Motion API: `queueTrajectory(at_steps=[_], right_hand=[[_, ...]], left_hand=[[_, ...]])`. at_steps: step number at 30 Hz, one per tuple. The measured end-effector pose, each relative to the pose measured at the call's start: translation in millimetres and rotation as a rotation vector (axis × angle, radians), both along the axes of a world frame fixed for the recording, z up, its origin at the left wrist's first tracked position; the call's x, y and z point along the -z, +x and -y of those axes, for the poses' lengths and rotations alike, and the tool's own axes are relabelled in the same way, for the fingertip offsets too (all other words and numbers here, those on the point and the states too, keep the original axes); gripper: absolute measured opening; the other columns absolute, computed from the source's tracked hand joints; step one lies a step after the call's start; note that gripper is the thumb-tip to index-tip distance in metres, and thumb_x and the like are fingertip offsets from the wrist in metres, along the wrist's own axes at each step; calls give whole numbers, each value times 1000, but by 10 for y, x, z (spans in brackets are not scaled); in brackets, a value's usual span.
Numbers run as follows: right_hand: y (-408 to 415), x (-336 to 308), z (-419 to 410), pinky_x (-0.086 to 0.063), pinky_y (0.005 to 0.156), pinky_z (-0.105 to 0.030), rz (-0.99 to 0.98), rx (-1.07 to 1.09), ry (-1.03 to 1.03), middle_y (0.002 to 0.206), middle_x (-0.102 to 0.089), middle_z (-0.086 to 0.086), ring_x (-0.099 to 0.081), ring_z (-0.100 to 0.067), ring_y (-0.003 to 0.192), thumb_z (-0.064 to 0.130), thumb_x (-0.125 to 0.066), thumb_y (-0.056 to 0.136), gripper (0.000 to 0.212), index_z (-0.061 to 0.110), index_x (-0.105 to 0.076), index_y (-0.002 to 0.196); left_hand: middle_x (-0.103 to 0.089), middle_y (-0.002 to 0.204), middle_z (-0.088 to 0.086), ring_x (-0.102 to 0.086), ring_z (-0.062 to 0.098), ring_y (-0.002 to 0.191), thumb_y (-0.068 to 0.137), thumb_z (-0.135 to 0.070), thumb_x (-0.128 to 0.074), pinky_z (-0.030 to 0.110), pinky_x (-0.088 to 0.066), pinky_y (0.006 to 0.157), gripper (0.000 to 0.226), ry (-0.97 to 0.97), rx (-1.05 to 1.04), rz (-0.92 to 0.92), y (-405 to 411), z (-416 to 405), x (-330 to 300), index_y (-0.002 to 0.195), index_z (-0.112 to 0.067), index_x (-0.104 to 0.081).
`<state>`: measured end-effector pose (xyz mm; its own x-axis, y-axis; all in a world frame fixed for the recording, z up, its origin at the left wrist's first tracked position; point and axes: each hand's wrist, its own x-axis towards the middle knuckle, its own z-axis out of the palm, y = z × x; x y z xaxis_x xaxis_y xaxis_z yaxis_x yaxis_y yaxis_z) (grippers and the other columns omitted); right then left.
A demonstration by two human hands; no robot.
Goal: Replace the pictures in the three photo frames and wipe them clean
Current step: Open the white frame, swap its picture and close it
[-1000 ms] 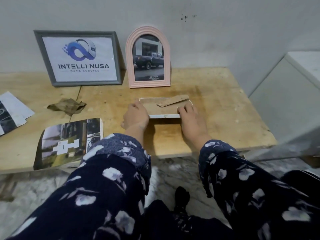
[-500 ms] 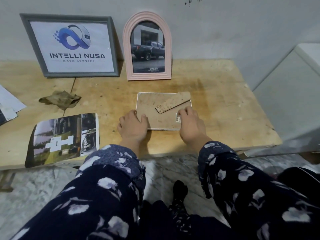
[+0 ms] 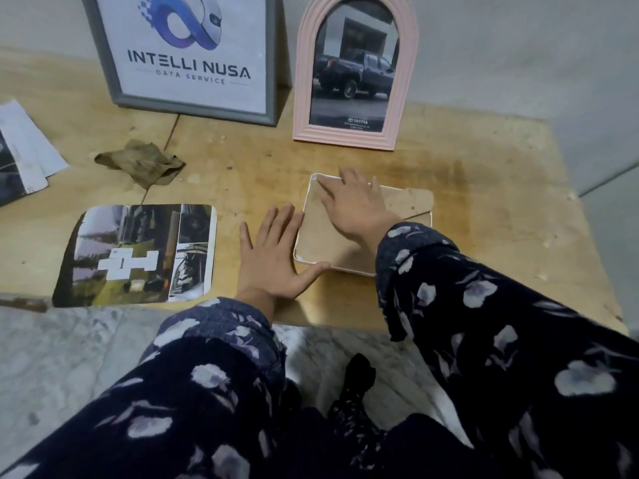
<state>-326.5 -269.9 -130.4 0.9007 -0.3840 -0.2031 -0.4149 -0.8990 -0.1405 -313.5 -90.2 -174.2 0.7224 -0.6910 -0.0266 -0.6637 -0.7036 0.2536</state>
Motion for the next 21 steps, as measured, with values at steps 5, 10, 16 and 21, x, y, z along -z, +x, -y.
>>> queueTrajectory(at_steps=[5,10,16,21], right_hand=[[119,66,41,-35,92,-44,88,-41,-105,132,-42,-7,-40,-27,121,40,-32,100,36,34,-49,131],[296,46,38,-33,92,-48,52,70,14,127,-36,-6,-39,-27,117,50,-37,95,32,34,-52,118],[441,103,14,-26,98,-43,54,198,254,121,-35,-4,-33,-28,116,42,-49,82,24,33,-51,105],[452,75,-35,-23,93,-42,61,203,288,119,-35,-1,-33,-27,113,40,-50,79,15,37,-46,93]], left_hand=[[-1,162,-8,5,15,148,69,-87,-23,60,9,113,100,-27,-4,-36,20,22,-25,152,-31,-17],[6,161,-8,9,15,148,71,-86,-25,61,8,113,99,21,-9,-32,19,26,-13,153,-32,-11],[4,161,-10,9,16,148,72,-85,-27,62,7,113,99,41,-4,-22,29,24,-32,153,-32,-10],[6,161,-11,10,16,148,73,-86,-26,62,7,113,99,60,-3,-26,29,30,-42,153,-30,-9]])
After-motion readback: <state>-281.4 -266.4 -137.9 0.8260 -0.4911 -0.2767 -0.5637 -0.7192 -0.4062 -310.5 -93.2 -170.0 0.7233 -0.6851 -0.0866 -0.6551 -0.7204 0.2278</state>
